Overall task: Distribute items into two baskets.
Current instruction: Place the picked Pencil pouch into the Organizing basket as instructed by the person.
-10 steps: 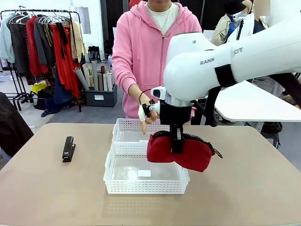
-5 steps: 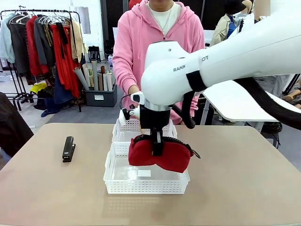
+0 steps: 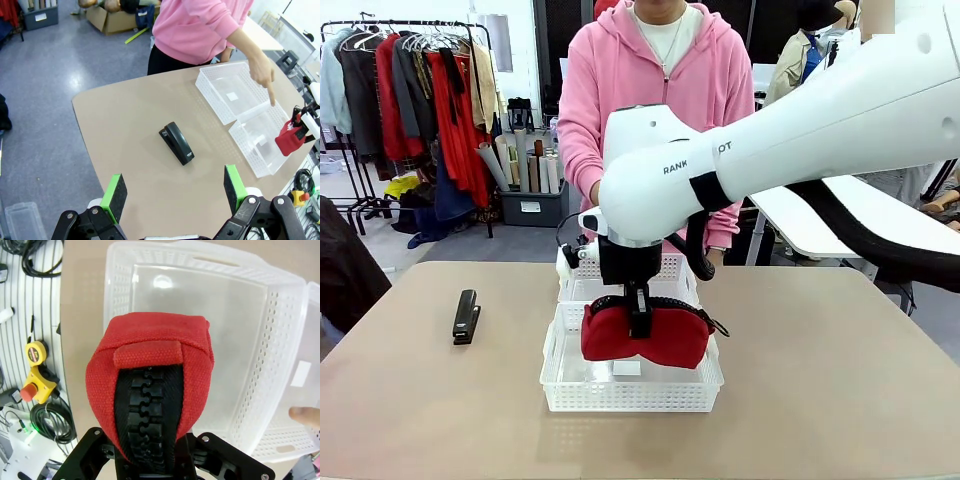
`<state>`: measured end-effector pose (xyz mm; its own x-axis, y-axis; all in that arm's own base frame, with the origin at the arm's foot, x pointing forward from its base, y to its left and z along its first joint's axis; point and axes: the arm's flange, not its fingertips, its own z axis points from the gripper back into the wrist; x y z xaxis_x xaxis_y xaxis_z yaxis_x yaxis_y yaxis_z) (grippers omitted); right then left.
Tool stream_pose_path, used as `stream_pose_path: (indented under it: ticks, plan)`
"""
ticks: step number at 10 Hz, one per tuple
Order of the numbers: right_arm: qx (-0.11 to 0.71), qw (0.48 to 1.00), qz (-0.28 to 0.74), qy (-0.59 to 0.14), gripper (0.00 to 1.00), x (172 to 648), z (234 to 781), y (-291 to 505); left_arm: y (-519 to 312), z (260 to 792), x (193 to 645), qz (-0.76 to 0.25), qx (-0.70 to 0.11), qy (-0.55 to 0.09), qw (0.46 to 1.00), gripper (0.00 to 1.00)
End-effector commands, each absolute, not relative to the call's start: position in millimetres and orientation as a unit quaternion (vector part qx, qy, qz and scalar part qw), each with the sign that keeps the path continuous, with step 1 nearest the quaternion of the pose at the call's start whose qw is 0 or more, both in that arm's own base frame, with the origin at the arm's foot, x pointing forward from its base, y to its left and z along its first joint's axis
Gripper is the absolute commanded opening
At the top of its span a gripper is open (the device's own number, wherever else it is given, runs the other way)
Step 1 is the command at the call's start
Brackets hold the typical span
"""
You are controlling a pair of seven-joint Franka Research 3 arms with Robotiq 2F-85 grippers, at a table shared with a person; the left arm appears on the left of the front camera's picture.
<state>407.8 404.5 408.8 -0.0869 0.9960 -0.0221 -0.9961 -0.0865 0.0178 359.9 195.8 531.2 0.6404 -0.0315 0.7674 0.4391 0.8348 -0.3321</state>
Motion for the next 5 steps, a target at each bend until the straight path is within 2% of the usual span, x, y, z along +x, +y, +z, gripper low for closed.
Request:
stream_pose_path:
  ticks: [1,5]
  plan:
    - [-0.021,0.686,0.728,0.000,0.00,412,404,411,197,530,361,-0.141,-0.259,-0.413,0.862,1.00]
    - [-0.035,0.688,0.724,-0.019,0.00,417,372,409,197,530,361,-0.141,-0.259,-0.413,0.862,1.00]
